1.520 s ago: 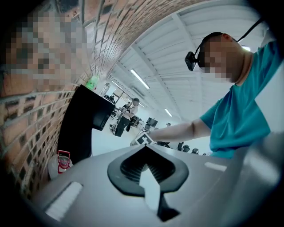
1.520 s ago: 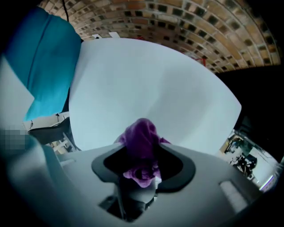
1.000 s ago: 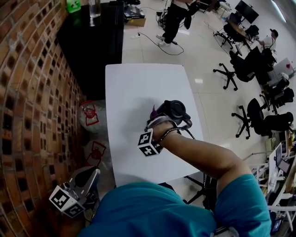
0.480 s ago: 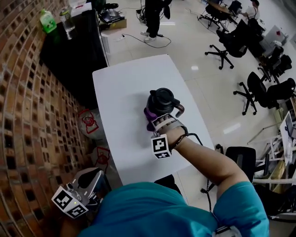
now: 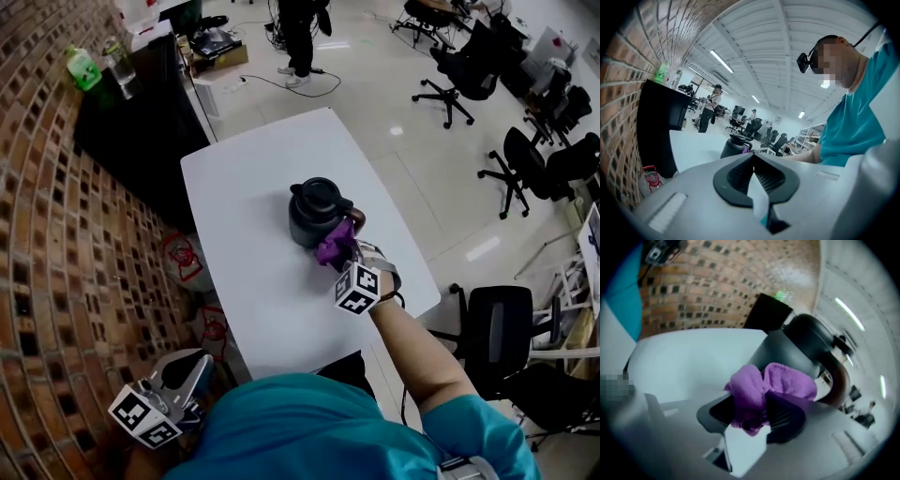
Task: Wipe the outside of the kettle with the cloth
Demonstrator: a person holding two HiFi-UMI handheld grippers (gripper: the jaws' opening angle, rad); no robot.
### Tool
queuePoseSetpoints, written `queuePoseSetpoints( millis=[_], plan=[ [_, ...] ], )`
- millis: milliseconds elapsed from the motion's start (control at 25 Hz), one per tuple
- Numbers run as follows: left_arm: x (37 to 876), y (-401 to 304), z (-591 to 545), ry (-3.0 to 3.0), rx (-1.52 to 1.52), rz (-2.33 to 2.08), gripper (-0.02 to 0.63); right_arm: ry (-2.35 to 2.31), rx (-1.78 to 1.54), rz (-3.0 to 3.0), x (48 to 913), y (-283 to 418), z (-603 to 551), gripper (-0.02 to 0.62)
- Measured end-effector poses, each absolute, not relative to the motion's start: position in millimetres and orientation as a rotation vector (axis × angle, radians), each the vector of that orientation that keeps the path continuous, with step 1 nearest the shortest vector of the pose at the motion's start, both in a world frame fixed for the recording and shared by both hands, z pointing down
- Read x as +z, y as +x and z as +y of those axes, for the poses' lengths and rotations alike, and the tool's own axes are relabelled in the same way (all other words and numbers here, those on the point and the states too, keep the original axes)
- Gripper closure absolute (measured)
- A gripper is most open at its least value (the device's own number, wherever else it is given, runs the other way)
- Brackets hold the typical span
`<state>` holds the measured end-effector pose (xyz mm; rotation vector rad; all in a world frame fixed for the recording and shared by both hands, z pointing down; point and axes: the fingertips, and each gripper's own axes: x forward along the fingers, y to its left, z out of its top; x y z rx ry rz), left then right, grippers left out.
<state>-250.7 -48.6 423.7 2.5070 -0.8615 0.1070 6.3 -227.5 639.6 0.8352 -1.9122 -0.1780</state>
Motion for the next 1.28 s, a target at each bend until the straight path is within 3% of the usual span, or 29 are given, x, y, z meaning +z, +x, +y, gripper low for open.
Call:
queuePoseSetpoints(
  millis=[240, 400, 600, 720, 840, 1000, 1280],
  plan=[
    [424.7, -238.0, -51.2, 2.495, 0.138, -0.868, 0.606, 1.045, 0.169, -2.260, 627.6, 11.4, -234.3, 0.417],
    [424.1, -228.5, -56.3, 2.481, 0.141, -0.892, 0.606, 1.076, 0.688, -2.568, 622.7, 21.8, -232.0, 0.417],
    [421.5, -216.2, -71.1, 2.410, 0.057, -0.951, 0.606, 0.919, 1.036, -2.945, 549.6, 59.5, -223.6, 0.417],
    [420.6, -201.6, -76.7, 2.394, 0.042, -0.981, 0.606, 0.890, 0.999, -3.063, 499.2, 90.0, -232.4, 0.417],
    [417.5, -182.4, -84.0, 2.385, 0.018, -1.000, 0.606, 0.874, 0.756, -3.005, 479.3, 97.2, -252.2, 0.417],
    [414.6, -158.8, -90.0, 2.378, 0.006, -1.018, 0.606, 0.699, 0.524, -2.885, 485.5, 79.5, -261.9, 0.417],
    [419.7, -142.5, -92.2, 2.342, -0.006, -1.067, 0.606, 0.589, 0.408, -2.890, 500.8, 88.5, -251.9, 0.417]
  ],
)
